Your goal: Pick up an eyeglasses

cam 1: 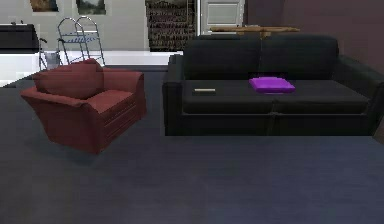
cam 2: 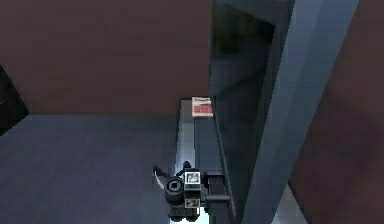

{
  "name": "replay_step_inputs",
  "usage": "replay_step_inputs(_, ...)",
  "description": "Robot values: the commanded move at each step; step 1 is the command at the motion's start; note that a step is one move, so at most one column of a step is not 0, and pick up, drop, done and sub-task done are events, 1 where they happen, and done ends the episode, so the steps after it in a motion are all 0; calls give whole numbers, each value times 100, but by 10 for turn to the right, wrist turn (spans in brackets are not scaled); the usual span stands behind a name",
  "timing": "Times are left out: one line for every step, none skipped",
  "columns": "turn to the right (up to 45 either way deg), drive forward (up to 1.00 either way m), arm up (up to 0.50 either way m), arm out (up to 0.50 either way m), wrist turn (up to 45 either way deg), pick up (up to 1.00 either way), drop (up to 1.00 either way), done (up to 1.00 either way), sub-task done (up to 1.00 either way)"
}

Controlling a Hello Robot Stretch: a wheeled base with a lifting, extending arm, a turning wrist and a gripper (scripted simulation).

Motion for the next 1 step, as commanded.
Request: replay_step_inputs(0,0,-30,0,0,0,0,0,0)
